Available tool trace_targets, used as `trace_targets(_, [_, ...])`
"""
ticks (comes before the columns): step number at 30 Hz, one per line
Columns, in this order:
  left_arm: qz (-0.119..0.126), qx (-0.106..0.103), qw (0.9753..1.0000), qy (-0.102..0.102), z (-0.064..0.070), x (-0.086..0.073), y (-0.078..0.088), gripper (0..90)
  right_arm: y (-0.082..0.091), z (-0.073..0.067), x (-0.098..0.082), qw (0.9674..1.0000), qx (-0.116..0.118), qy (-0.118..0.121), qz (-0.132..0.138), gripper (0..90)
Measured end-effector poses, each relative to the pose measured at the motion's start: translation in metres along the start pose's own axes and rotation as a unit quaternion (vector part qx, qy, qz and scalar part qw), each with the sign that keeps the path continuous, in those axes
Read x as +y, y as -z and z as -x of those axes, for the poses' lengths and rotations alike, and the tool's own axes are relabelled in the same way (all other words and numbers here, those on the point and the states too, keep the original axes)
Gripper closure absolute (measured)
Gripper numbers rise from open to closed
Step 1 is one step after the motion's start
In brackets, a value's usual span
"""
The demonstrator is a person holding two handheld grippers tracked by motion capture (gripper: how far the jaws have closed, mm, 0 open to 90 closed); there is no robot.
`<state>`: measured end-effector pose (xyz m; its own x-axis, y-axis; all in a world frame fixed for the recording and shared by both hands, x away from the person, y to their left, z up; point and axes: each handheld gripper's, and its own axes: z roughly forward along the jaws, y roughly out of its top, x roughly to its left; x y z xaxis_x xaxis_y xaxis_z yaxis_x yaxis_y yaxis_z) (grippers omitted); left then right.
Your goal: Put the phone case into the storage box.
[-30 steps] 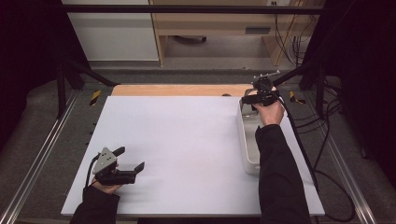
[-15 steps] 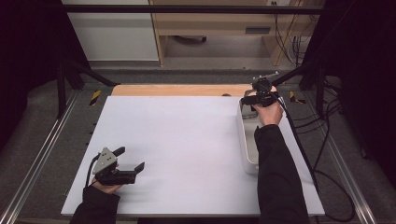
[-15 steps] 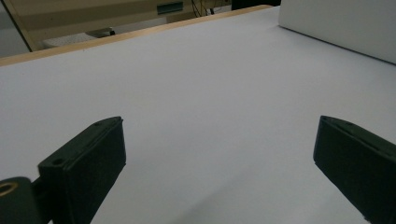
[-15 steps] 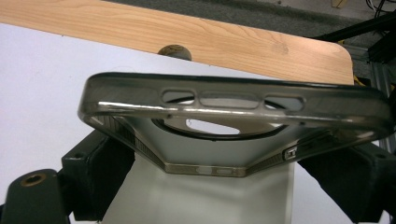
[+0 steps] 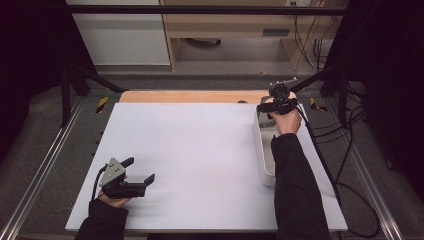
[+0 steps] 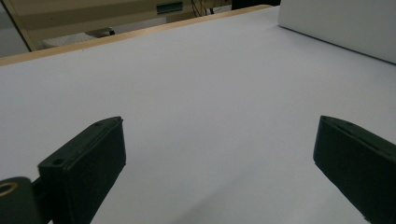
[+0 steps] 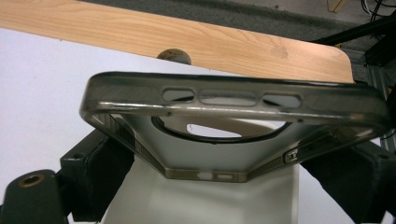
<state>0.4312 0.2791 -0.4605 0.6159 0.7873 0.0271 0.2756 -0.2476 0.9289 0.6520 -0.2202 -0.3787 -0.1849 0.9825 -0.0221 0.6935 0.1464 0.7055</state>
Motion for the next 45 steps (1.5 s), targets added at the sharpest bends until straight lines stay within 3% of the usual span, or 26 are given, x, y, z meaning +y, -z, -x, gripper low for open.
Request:
trace_targets(7, [0.0,0.0,1.0,0.0,0.0,0.0,0.0,1.8,-0.001,0.0,0.0,1.0,-0.001,0.003,0.009,0.5])
trace_targets(15, [0.001,0.0,1.0,0.0,0.0,0.0,0.0,1.7,0.009,0.002,0.003,0.9979,-0.007,0.003,0.064,0.3])
trace_targets(23, [0.005,-0.003,1.0,0.0,0.001,0.0,0.001,1.7,0.025,0.003,0.002,0.9956,0.014,0.009,0.092,0.3])
trace_targets(28, [0.004,-0.001,1.0,-0.002,0.001,0.001,0.001,1.5,0.041,-0.002,-0.002,0.9932,0.032,0.028,0.109,0.3])
trace_targets(34, [0.003,-0.001,1.0,-0.004,0.002,0.0,0.0,1.5,0.062,-0.009,-0.009,0.9864,0.078,0.05,0.136,0.3])
trace_targets(37, [0.003,-0.001,1.0,-0.004,0.002,0.0,0.0,1.5,0.072,-0.012,-0.015,0.9807,0.108,0.052,0.154,0.3])
trace_targets(42, [0.003,-0.002,1.0,-0.004,0.002,0.0,0.0,1.5,0.088,-0.016,-0.027,0.9748,0.128,0.068,0.169,0.3])
trace_targets(45, [0.001,-0.002,1.0,-0.005,0.003,0.0,0.0,1.5,0.097,-0.016,-0.036,0.9681,0.152,0.067,0.187,0.3])
